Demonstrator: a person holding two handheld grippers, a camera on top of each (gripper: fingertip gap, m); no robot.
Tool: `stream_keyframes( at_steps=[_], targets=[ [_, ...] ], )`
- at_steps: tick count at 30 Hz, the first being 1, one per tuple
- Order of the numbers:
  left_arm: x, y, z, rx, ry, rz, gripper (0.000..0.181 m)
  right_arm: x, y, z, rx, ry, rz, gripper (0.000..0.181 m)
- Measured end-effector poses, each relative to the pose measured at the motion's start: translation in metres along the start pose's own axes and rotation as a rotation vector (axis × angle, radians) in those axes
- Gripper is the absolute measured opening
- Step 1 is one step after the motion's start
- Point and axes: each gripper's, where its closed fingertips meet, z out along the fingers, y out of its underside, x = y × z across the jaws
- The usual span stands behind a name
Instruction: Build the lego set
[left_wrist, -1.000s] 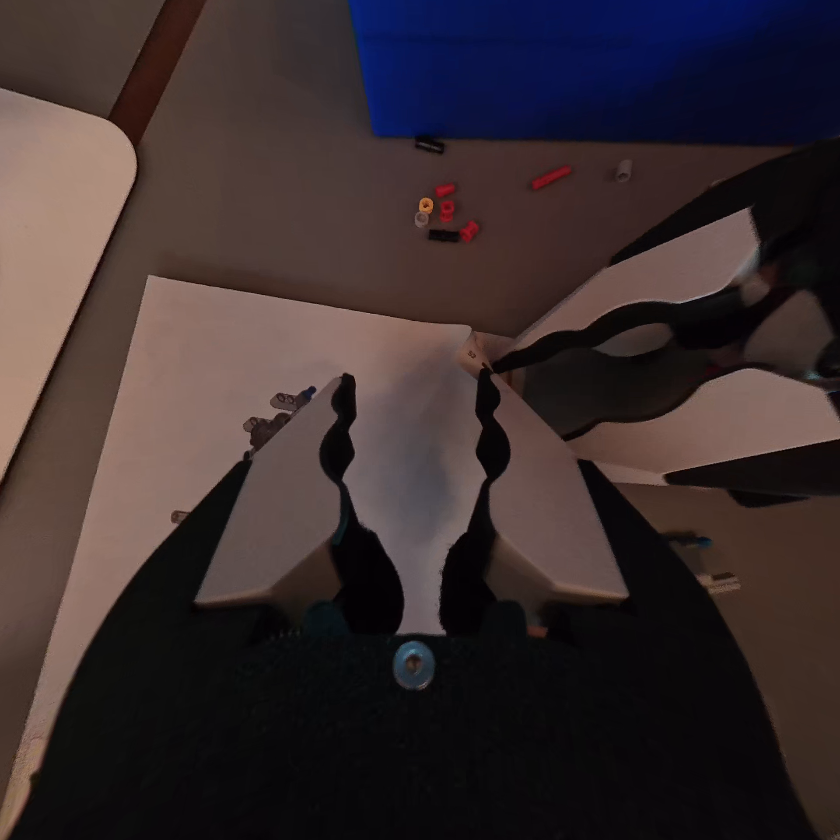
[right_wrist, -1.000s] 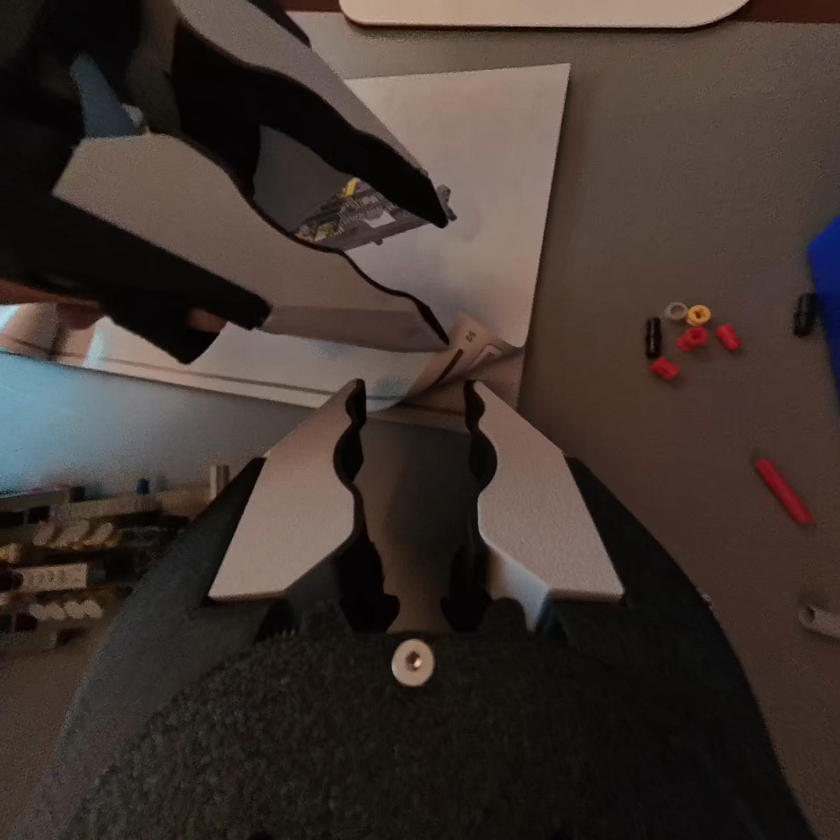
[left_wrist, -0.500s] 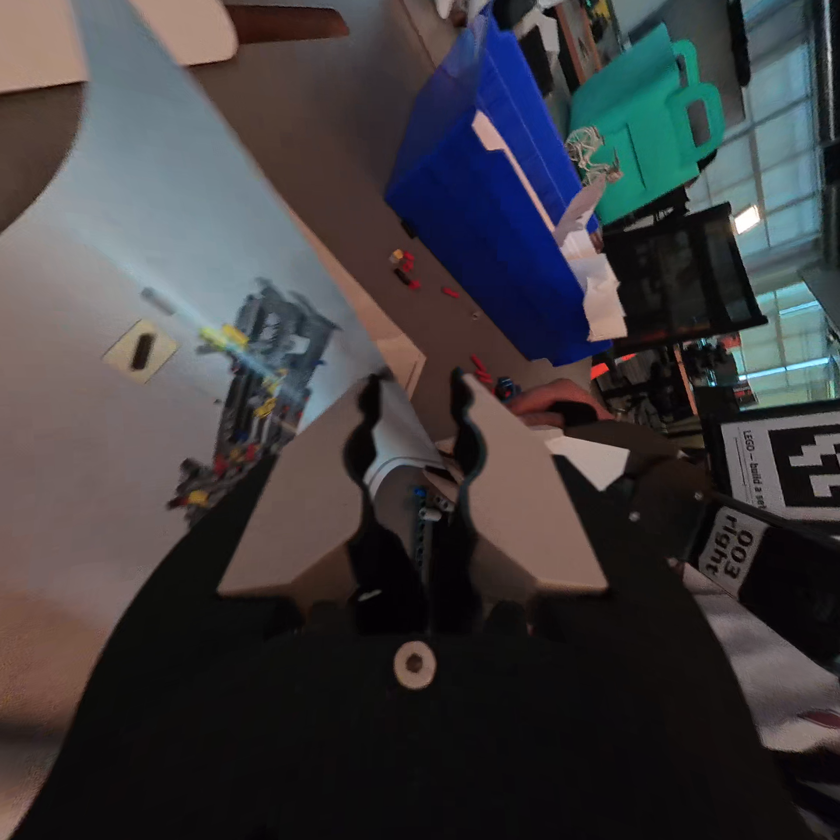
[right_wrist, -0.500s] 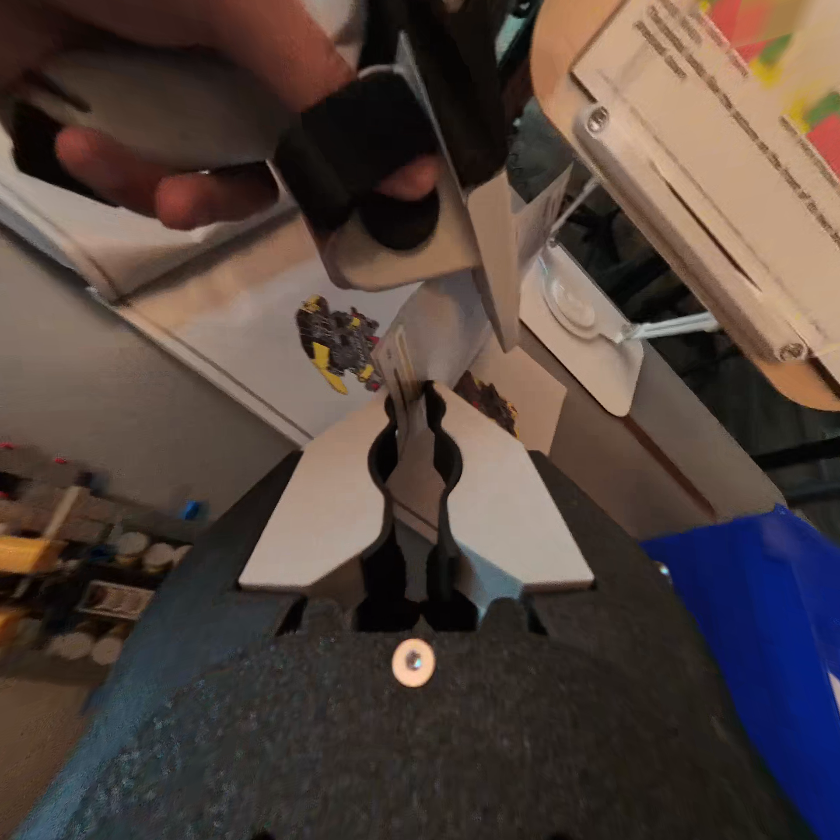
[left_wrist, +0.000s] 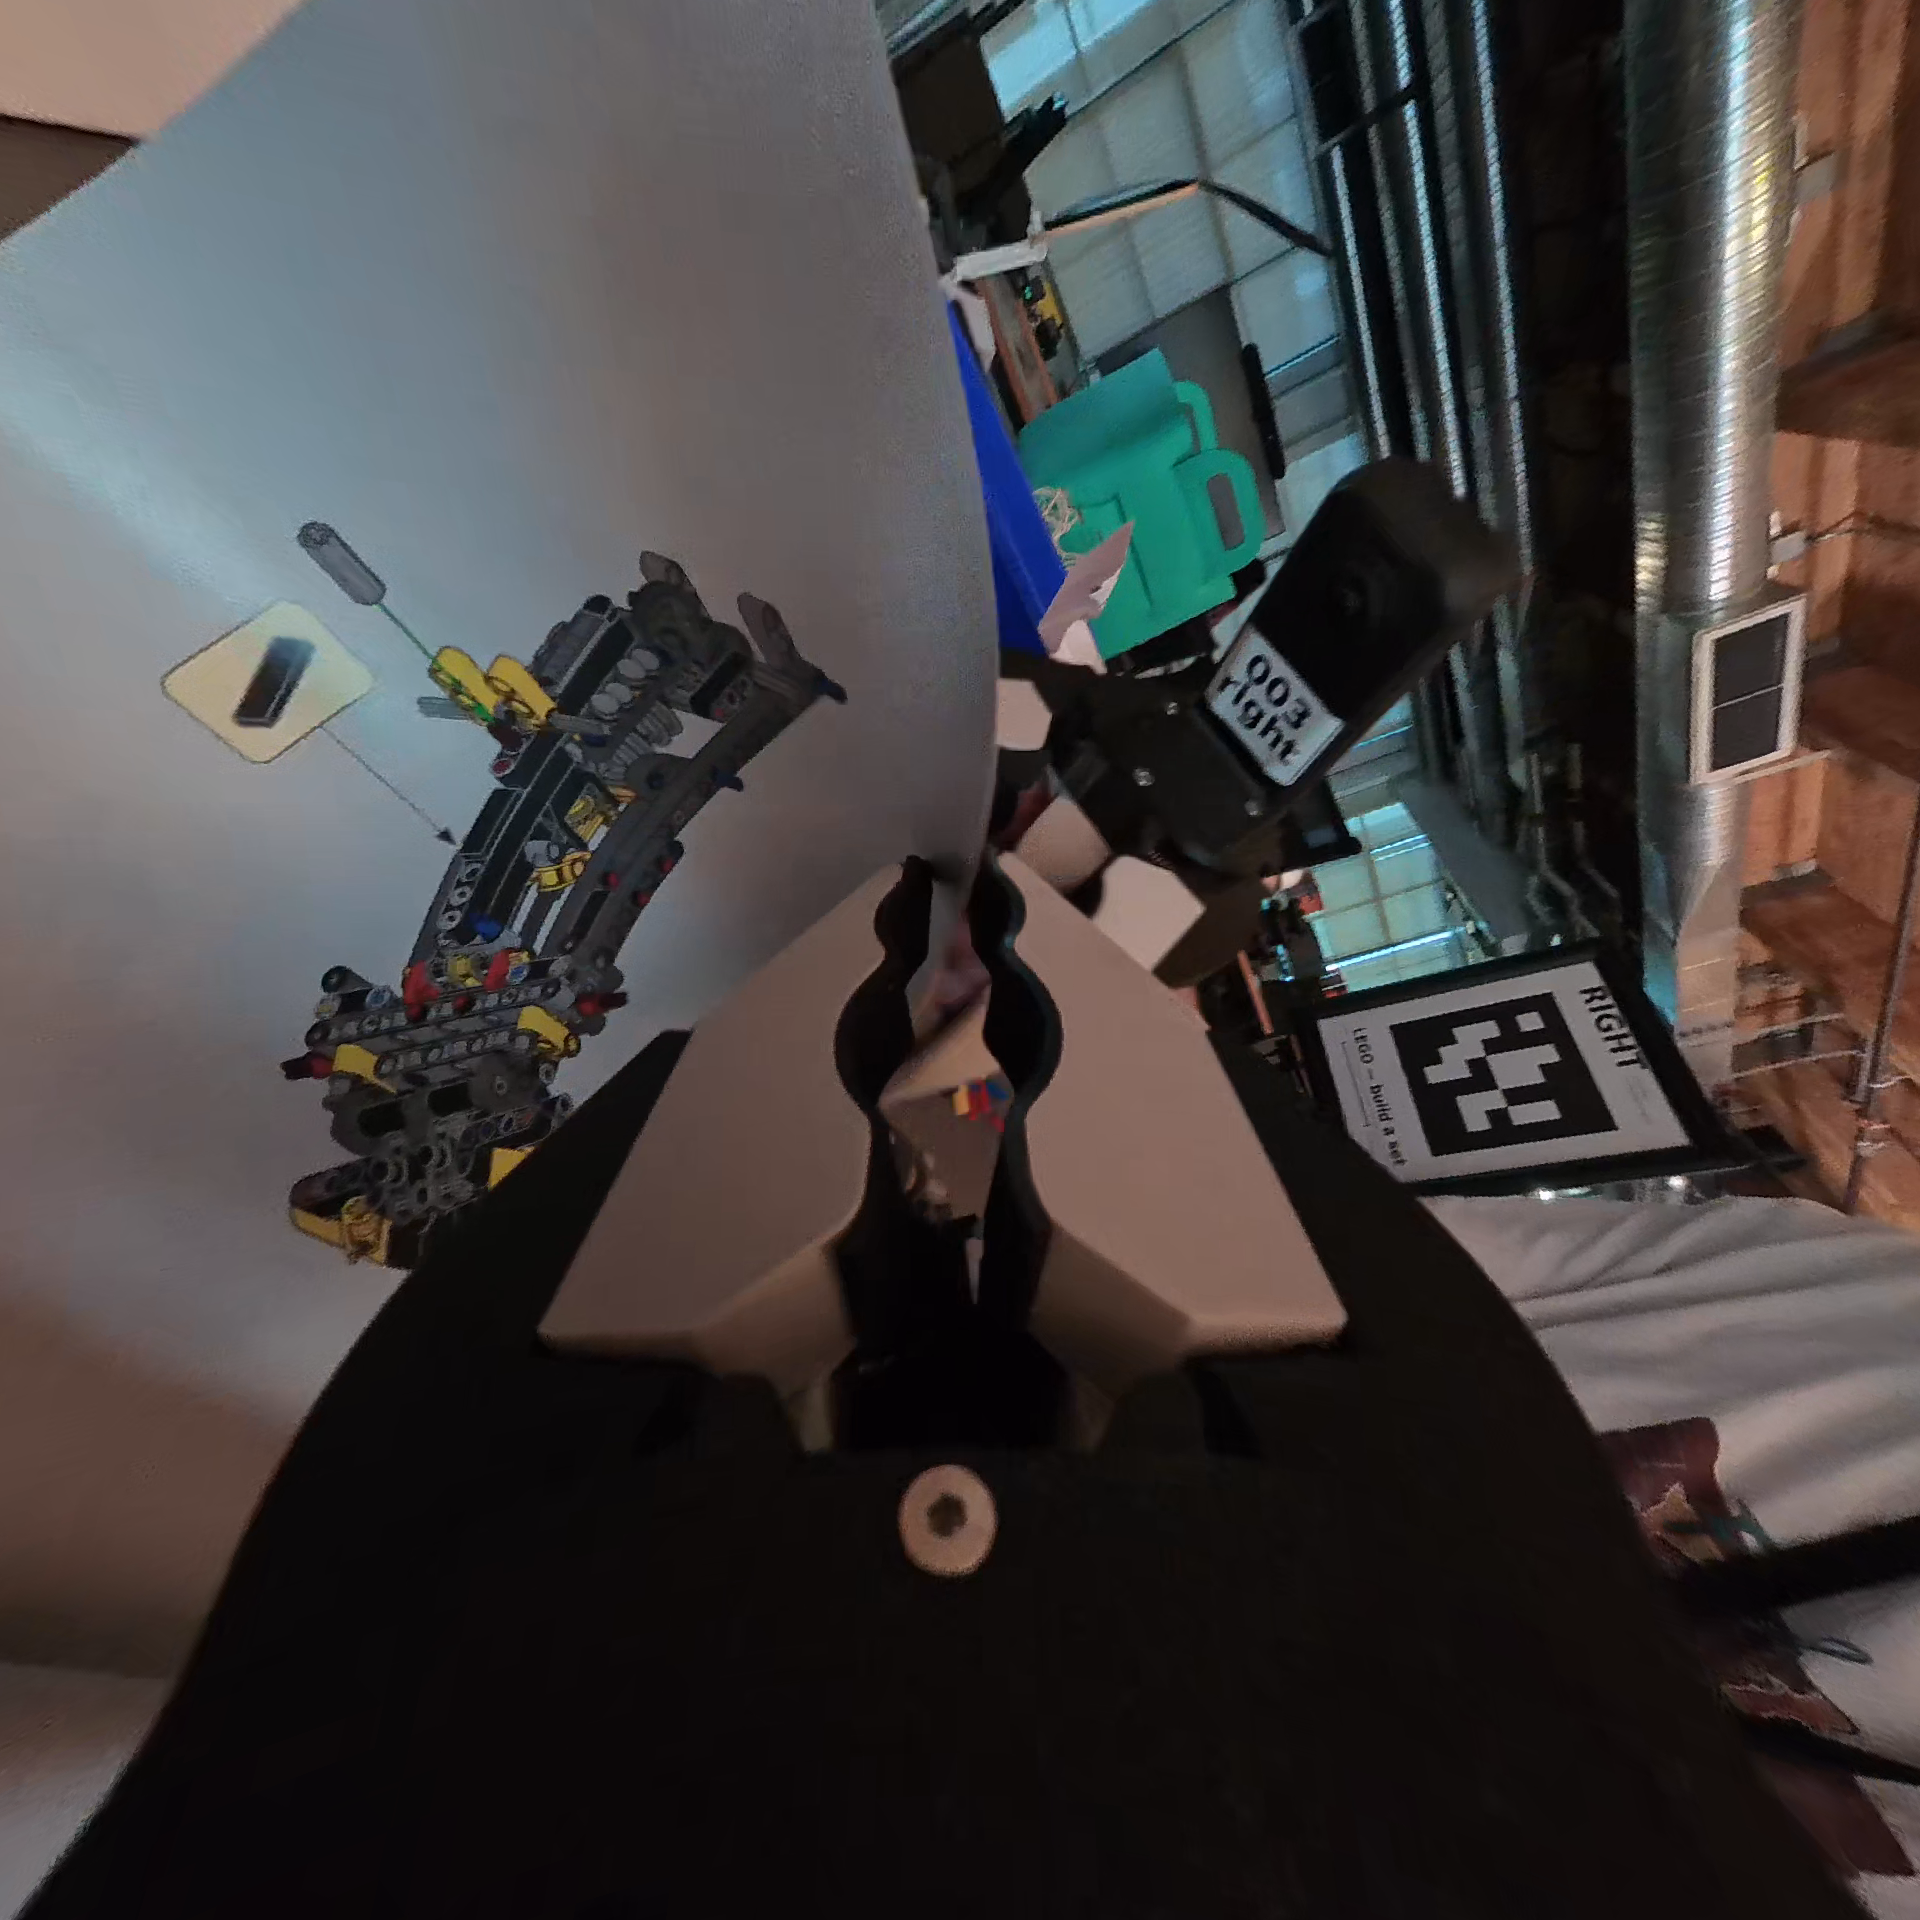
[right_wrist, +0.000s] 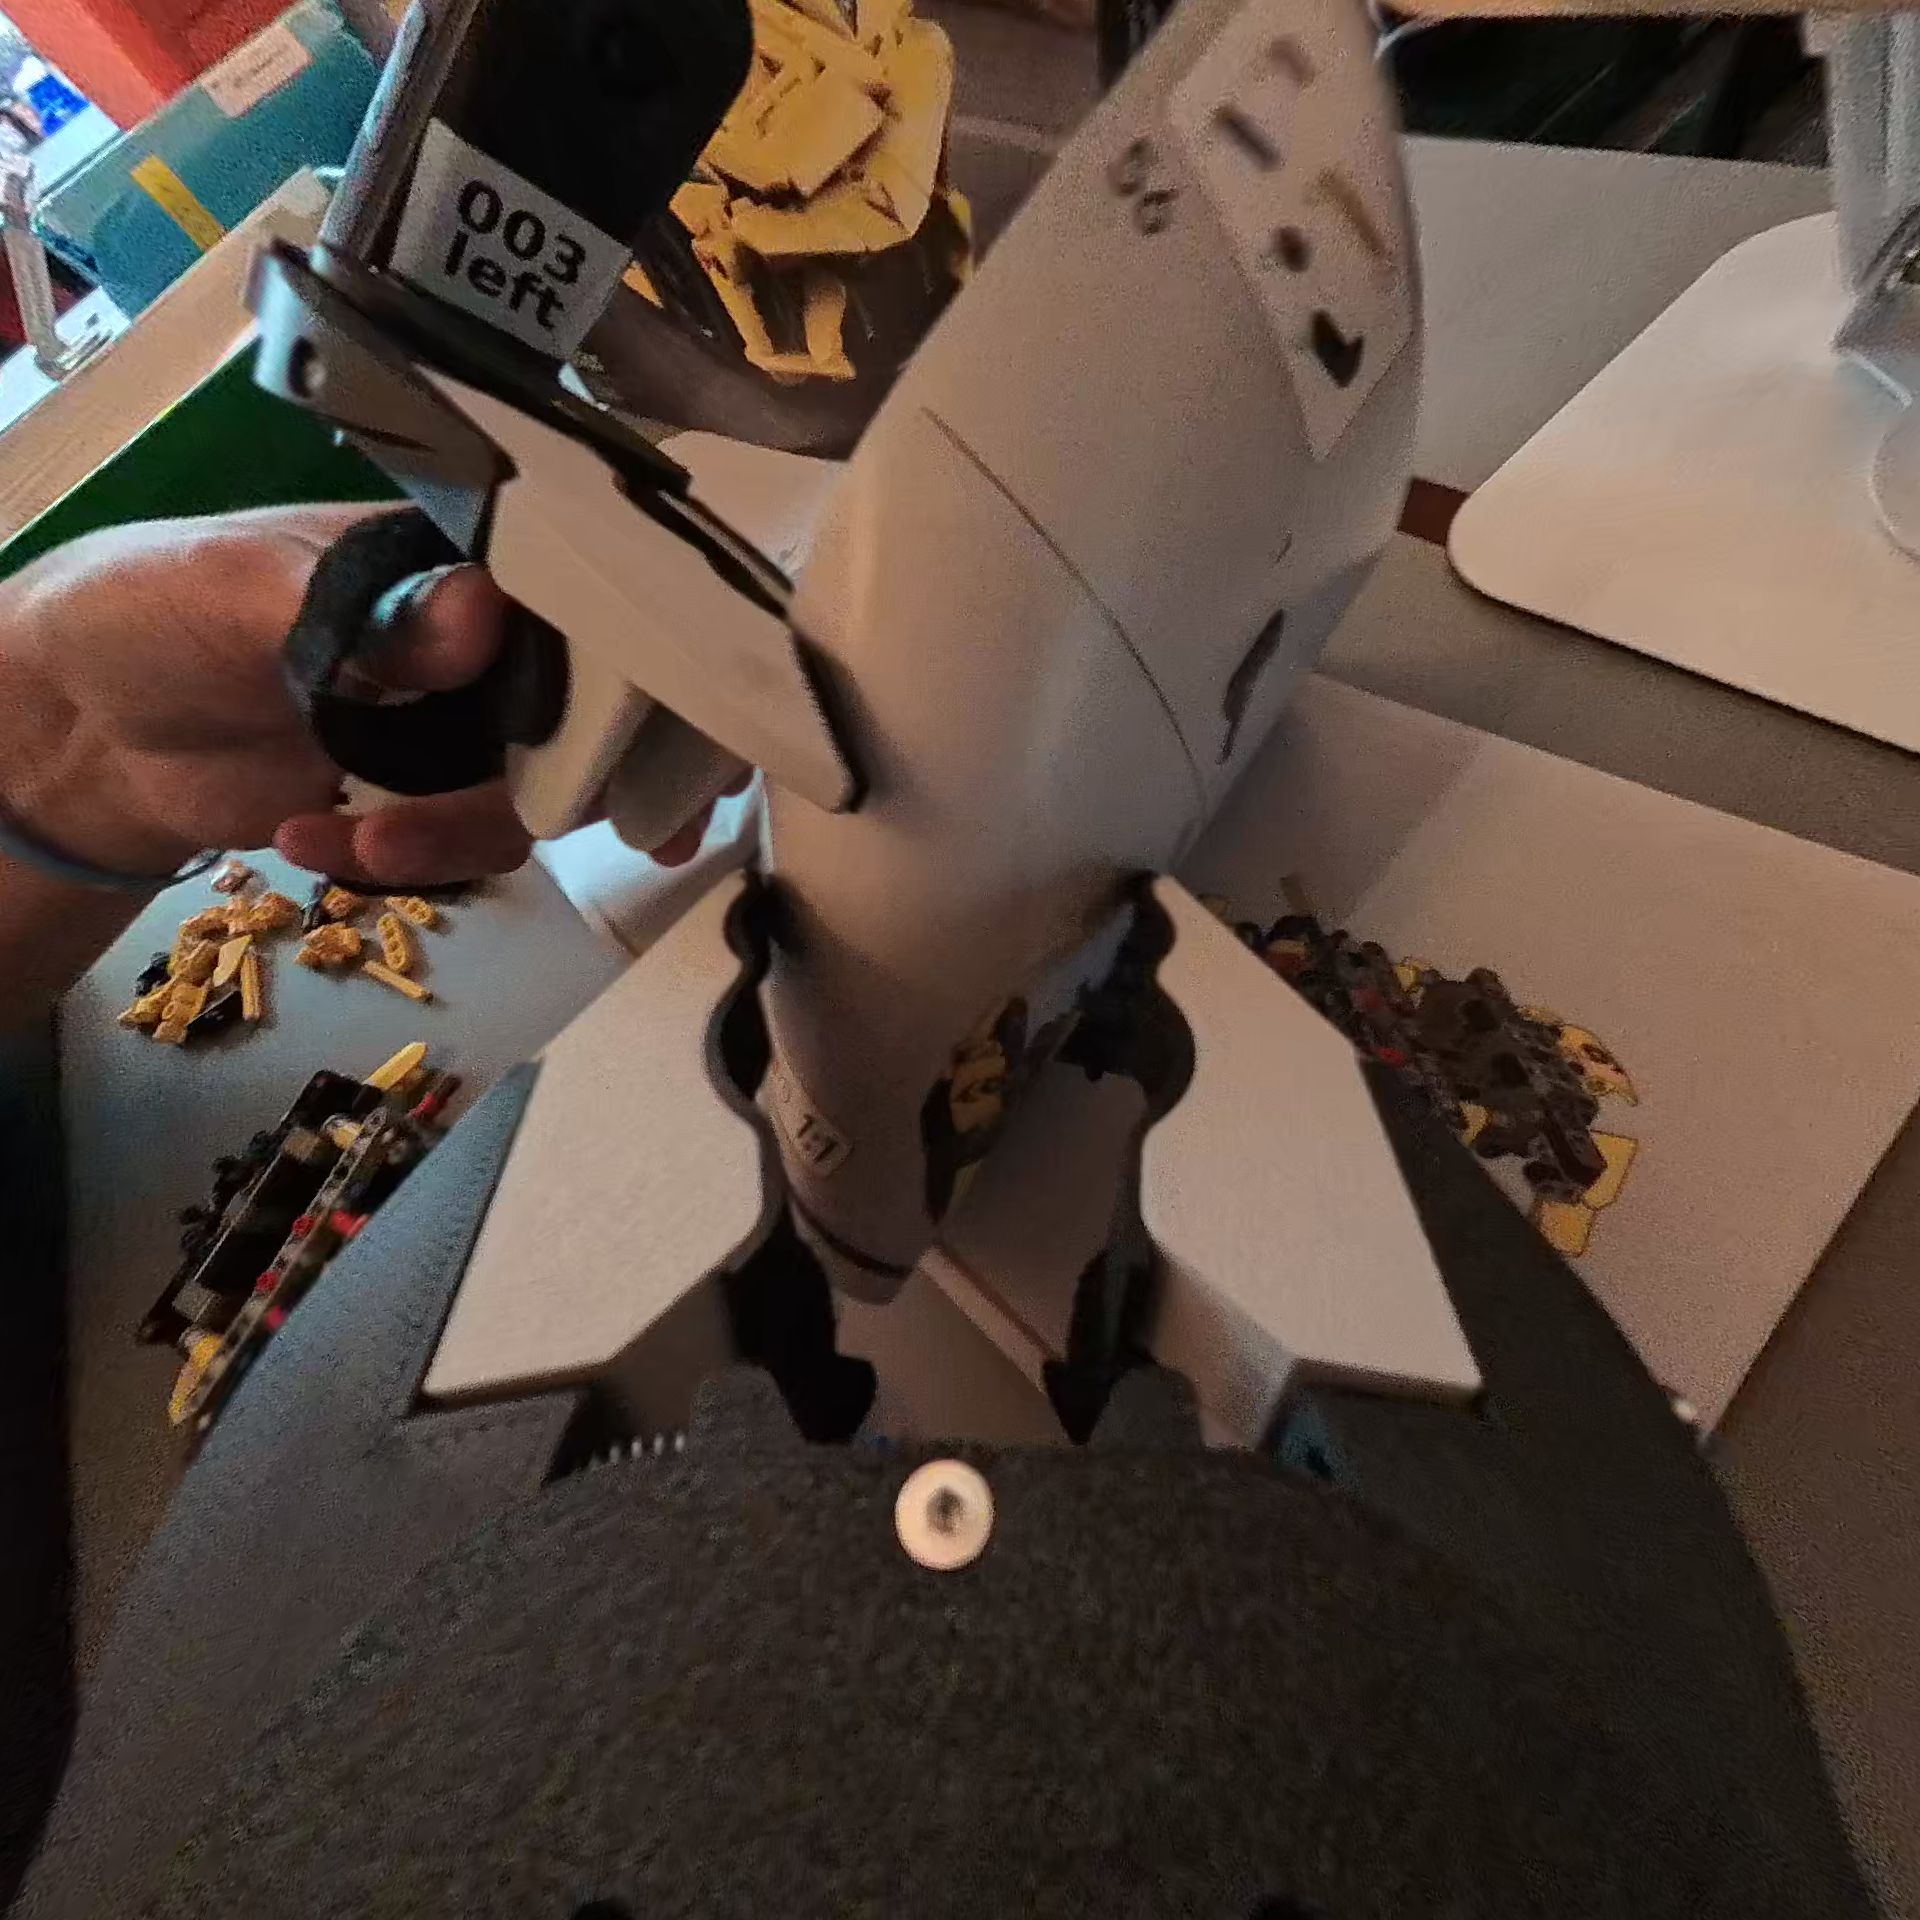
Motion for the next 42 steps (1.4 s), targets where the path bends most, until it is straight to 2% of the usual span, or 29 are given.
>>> stream_keyframes(
  at_steps=[2,5,11,16,18,22,24,26,28,31,33,34,35,36,37,38,40,42],
  targets=[
    [0.005,-0.001,-0.002,0.009,0.03,-0.005,0.008,0.003,-0.002,0.0,0.023,0.01,0.01,0.06],
    [0.008,0.002,-0.003,-0.009,0.046,0.025,0.011,0.006,-0.003,-0.004,0.04,-0.007,0.023,0.057],
    [0.019,0.011,-0.002,-0.061,0.122,0.141,0.005,-0.002,-0.008,-0.017,0.091,-0.113,0.066,0.049],
    [0.028,0.017,-0.006,-0.087,0.196,0.175,0.004,0.003,-0.016,-0.032,0.169,-0.17,0.135,0.032],
    [0.022,0.016,-0.005,-0.08,0.153,0.197,0.003,-0.005,-0.021,-0.039,0.205,-0.259,0.159,0.008],
    [0.01,0.011,-0.009,-0.064,0.067,0.231,0.004,-0.004,-0.025,-0.047,0.246,-0.311,0.215,0.01],
    [-0.004,0.002,-0.017,-0.026,-0.035,0.288,0.008,0.014,-0.015,-0.04,0.202,-0.191,0.208,0.016],
    [-0.015,-0.003,-0.022,-0.003,-0.105,0.3,0.026,0.034,-0.004,-0.037,0.144,-0.055,0.191,0.023],
    [-0.024,0.008,-0.017,-0.07,-0.182,0.359,0.04,0.043,0.006,-0.039,0.092,0.014,0.173,0.025],
    [-0.048,0.024,-0.002,-0.204,-0.433,0.701,0.066,0.05,0.01,-0.047,0.026,0.098,0.142,0.026],
    [-0.059,0.026,0.008,-0.257,-0.581,0.966,0.088,0.058,0.019,-0.061,-0.061,0.229,0.077,0.027],
    [-0.064,0.023,0.01,-0.263,-0.672,1.045,0.098,0.064,0.026,-0.071,-0.11,0.314,0.05,0.03],
    [-0.066,0.024,0.012,-0.289,-0.721,1.097,0.095,0.07,0.037,-0.081,-0.164,0.388,0.045,0.038],
    [-0.067,0.026,0.013,-0.316,-0.749,1.102,0.089,0.072,0.05,-0.088,-0.216,0.425,0.058,0.053],
    [-0.065,0.03,0.017,-0.337,-0.728,1.077,0.092,0.07,0.065,-0.091,-0.259,0.423,0.082,0.072],
    [-0.061,0.033,0.021,-0.335,-0.692,1.04,0.097,0.068,0.079,-0.091,-0.29,0.415,0.104,0.08],
    [-0.06,0.029,0.022,-0.3,-0.657,0.97,0.1,0.069,0.094,-0.089,-0.293,0.432,0.11,0.081],
    [-0.061,0.024,0.02,-0.265,-0.641,0.919,0.099,0.067,0.096,-0.087,-0.27,0.45,0.106,0.074]
  ],
)
